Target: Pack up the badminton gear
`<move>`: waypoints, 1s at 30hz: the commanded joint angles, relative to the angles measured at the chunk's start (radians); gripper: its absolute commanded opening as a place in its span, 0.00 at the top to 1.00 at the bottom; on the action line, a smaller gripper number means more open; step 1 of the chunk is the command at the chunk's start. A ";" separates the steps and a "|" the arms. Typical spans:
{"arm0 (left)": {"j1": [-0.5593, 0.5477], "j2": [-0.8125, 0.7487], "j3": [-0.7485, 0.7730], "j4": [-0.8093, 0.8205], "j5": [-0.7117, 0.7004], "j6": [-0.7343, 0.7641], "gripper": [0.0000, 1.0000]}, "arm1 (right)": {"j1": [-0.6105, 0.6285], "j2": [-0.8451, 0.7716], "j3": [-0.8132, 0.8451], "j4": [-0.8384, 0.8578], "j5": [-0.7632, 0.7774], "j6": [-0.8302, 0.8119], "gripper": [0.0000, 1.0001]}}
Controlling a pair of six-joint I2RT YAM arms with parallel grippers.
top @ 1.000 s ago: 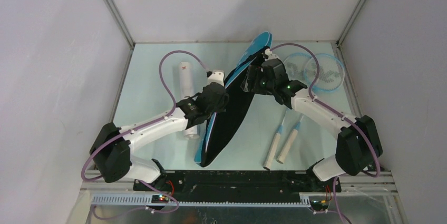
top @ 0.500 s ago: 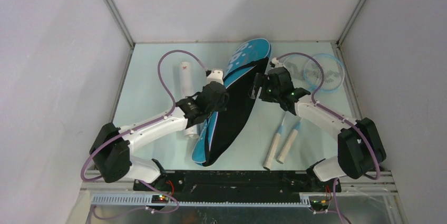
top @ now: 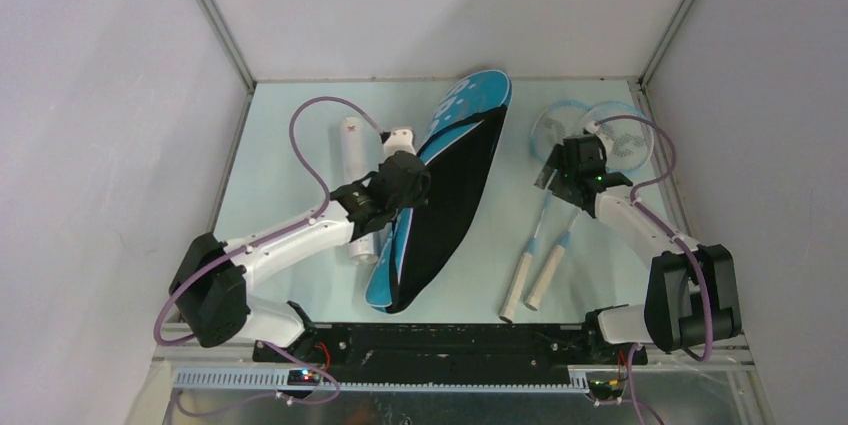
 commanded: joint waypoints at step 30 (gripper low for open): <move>0.152 -0.111 -0.076 0.183 0.188 -0.228 1.00 | -0.311 0.441 0.235 -0.192 -0.037 -0.034 0.62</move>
